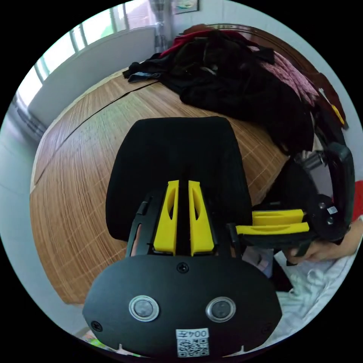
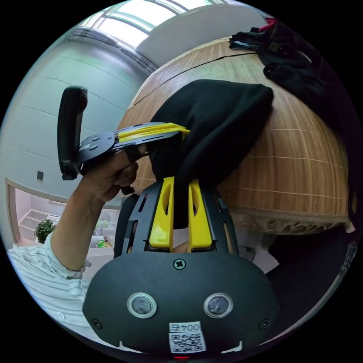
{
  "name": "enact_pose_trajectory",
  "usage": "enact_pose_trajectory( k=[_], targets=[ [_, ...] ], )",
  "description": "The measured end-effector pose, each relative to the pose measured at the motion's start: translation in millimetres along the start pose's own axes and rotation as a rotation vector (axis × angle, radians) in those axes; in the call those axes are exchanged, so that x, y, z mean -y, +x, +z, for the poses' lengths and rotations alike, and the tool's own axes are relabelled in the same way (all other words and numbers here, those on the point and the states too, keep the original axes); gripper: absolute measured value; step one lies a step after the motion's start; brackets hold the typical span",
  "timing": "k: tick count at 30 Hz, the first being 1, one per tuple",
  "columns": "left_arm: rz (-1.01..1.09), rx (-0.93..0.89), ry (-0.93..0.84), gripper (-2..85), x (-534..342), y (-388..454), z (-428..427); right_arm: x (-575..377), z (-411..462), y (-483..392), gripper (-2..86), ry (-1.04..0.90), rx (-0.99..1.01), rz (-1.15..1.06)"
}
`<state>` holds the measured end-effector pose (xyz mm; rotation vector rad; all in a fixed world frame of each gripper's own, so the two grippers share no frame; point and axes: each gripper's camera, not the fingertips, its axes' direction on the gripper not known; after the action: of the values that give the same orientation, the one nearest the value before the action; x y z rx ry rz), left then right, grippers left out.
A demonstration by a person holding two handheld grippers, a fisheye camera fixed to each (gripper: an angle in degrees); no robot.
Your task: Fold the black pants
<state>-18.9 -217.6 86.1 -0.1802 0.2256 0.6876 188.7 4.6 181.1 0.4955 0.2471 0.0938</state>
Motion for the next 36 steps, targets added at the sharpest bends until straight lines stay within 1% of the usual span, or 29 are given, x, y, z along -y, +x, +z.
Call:
enact_pose_trajectory(
  k=[2, 4, 6, 7, 9, 11, 13, 14, 15, 17, 18, 19, 20, 23, 25, 28, 31, 34, 36],
  targets=[
    [0.033, -0.127, 0.057, 2.3, -20.9, -15.0, 9.3, -4.4, -3.3, -18.9, 7.2, -0.006, -0.046, -0.032],
    [-0.016, -0.233, 0.070, 2.3, -31.6, -27.0, 16.9, -6.5, -17.0, -22.9, 7.3, -0.021, -0.069, -0.084],
    [-0.039, -0.259, 0.056, 2.3, -36.5, -27.0, 19.5, -8.1, -39.5, -25.4, 7.0, 0.005, -0.149, -0.122],
    [-0.051, -0.236, 0.055, 2.3, -39.5, -22.2, 17.9, -7.9, -57.4, -26.5, 6.6, 0.045, -0.194, -0.136],
    [-0.072, -0.191, 0.101, 2.3, -46.4, -13.2, 8.7, -2.4, -79.8, -26.3, 6.3, 0.081, -0.185, -0.151],
    [-0.096, -0.124, 0.209, 2.8, -60.7, 2.5, -7.8, 17.3, -96.8, -30.2, 6.5, 0.151, -0.230, -0.183],
    [-0.091, -0.070, 0.216, 4.1, -70.5, 19.7, -7.2, 42.5, -98.9, -35.5, 6.7, 0.191, -0.291, -0.219],
    [-0.081, -0.065, 0.185, 5.2, -76.2, 33.2, 1.8, 63.3, -93.7, -36.7, 7.0, 0.194, -0.311, -0.231],
    [-0.071, -0.067, 0.165, 5.8, -78.9, 40.4, 8.2, 73.7, -89.2, -36.4, 7.2, 0.187, -0.315, -0.233],
    [-0.058, -0.023, 0.059, 7.7, -88.6, 65.8, 42.3, 108.5, -63.0, -32.4, 8.0, 0.117, -0.368, -0.212],
    [-0.060, -0.008, 0.051, 8.0, -91.8, 70.6, 50.1, 114.1, -54.9, -31.2, 8.2, 0.091, -0.391, -0.207],
    [-0.072, 0.035, 0.099, 8.4, -100.9, 79.3, 57.4, 120.2, -39.2, -28.5, 8.2, 0.029, -0.416, -0.183],
    [-0.068, 0.065, 0.117, 8.6, -106.4, 87.3, 64.0, 118.4, -28.4, -29.7, 8.1, 0.002, -0.436, -0.171],
    [-0.003, 0.107, 0.091, 8.8, -112.2, 100.6, 76.3, 99.7, -25.2, -47.7, 7.0, 0.035, -0.468, -0.151],
    [0.016, 0.076, 0.055, 8.9, -115.7, 96.9, 78.5, 87.6, -27.9, -60.8, 6.5, 0.019, -0.467, -0.125],
    [0.026, -0.002, -0.017, 8.8, -128.1, 79.3, 76.4, 59.9, -33.3, -89.2, 6.4, -0.059, -0.430, -0.124],
    [0.045, -0.019, -0.055, 8.6, -146.8, 68.4, 81.2, 33.7, -26.6, -115.4, 6.5, -0.089, -0.402, -0.160],
    [0.005, -0.020, -0.057, 8.5, -154.4, 70.5, 94.1, 29.6, -15.6, -136.1, 6.4, -0.051, -0.484, -0.212],
    [0.021, 0.048, -0.082, 8.6, -153.9, 83.7, 103.0, 35.0, -10.6, -148.7, 6.4, -0.077, -0.530, -0.265]
  ],
)
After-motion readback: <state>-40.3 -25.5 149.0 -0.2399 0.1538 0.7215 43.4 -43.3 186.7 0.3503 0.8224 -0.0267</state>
